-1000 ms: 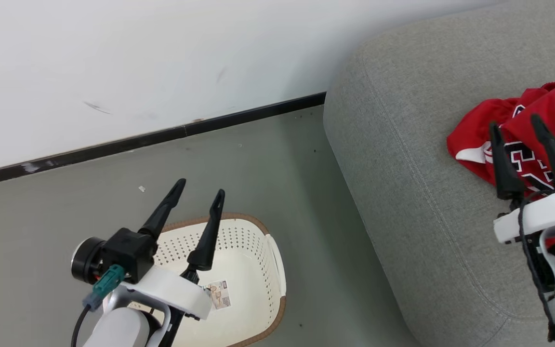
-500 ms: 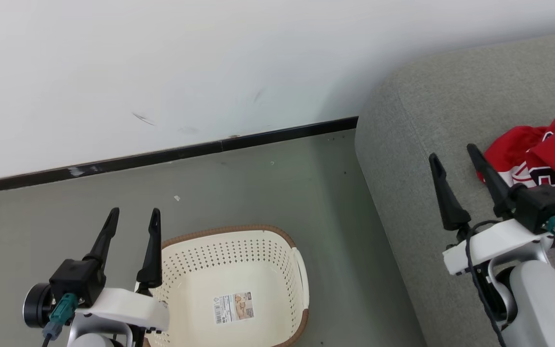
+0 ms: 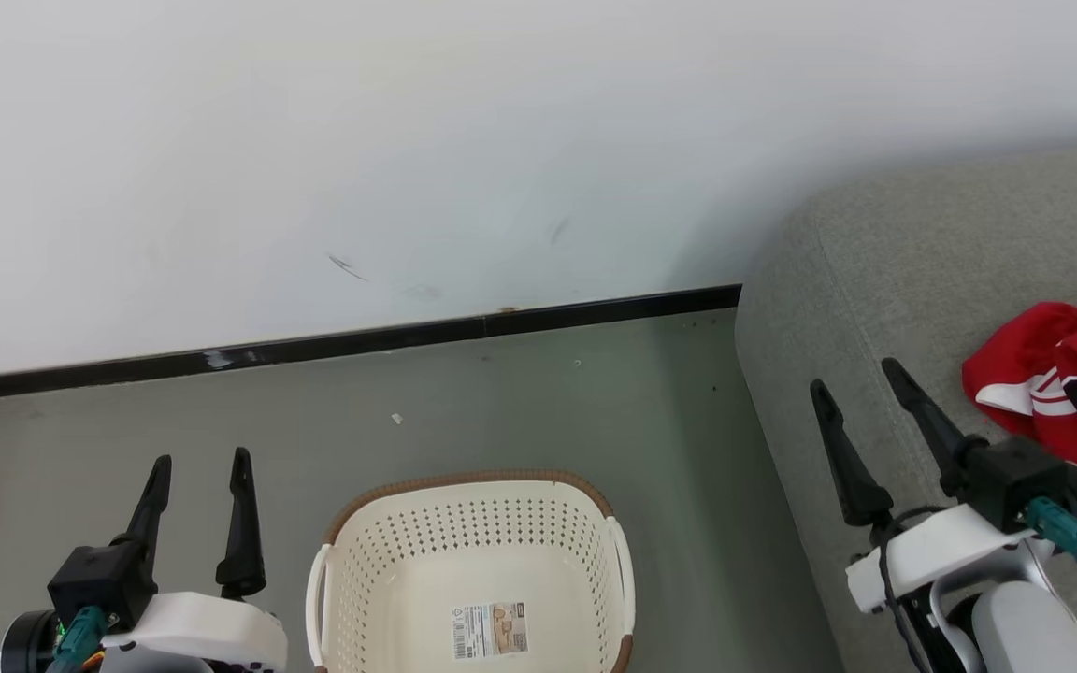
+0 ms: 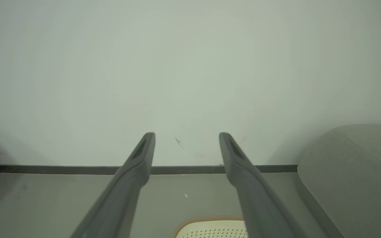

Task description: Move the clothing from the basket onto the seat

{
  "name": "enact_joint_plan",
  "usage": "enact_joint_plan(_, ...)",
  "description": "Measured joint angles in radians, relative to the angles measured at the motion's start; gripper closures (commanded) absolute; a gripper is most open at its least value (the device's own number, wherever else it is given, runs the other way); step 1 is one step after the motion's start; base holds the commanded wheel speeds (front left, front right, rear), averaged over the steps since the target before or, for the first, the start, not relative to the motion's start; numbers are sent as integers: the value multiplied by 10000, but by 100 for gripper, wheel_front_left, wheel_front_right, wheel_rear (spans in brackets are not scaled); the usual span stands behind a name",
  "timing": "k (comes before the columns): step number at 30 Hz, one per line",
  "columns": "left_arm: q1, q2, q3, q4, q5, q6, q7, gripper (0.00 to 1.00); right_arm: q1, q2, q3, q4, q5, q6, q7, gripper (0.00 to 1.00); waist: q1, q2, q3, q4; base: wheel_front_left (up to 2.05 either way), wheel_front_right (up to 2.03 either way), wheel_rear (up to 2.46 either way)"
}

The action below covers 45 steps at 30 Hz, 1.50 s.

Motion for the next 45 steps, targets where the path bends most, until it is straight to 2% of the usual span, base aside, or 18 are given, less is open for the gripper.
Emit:
enact_joint_plan(19, 597, 111, -19, 428, -105, -46, -35, 0, 1979, 370, -529, -506, -255, 0, 0, 0, 0, 0, -947, 388, 0, 0, 0)
enact_joint_plan(39, 811, 199, 25, 414, -167, -88, -35, 0, 2361, 403, -675, -1106, -153, 0, 0, 0, 0, 0, -975, 334, 0, 0, 0)
enact_joint_plan(40, 811, 219, 40, 408, -167, -86, -35, 100, 2367, 403, -673, -1112, -127, 0, 0, 100, 0, 0, -968, 335, 0, 0, 0)
enact_joint_plan(45, 1044, -142, -107, 865, -169, -86, -19, 100, 2611, 522, -631, -621, -140, -6, 12, 100, 0, 0, -965, 334, 0, 0, 0)
